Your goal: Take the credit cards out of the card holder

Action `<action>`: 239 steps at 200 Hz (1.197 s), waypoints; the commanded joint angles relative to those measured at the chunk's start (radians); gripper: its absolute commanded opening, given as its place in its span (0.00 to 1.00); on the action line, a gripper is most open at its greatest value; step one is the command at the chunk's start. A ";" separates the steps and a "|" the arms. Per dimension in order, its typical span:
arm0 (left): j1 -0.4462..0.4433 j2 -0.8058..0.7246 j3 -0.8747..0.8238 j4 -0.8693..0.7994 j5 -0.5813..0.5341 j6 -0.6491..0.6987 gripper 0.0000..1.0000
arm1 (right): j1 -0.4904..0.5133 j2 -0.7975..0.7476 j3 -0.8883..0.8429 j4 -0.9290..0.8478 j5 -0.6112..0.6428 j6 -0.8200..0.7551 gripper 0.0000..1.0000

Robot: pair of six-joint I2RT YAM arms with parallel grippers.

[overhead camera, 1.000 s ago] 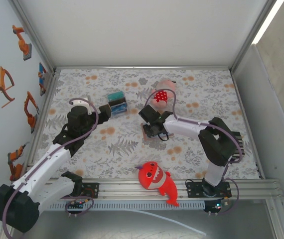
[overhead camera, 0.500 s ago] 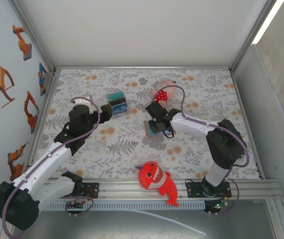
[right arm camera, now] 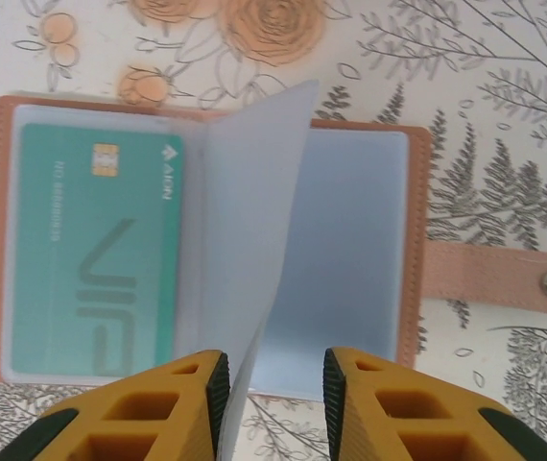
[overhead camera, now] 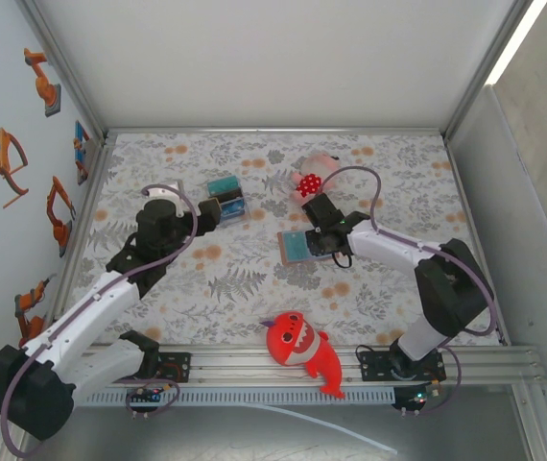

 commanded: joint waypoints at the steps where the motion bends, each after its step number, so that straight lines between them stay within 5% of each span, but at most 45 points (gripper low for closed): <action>1: -0.015 0.015 0.038 -0.009 -0.018 0.027 0.97 | -0.032 -0.026 -0.038 0.021 -0.020 0.013 0.32; 171: -0.151 0.210 0.063 0.046 -0.051 0.040 0.97 | -0.131 -0.021 -0.097 0.012 0.016 0.051 0.19; 239: -0.197 0.379 0.094 0.105 -0.016 0.044 0.97 | -0.130 -0.158 -0.084 0.040 -0.150 0.108 0.24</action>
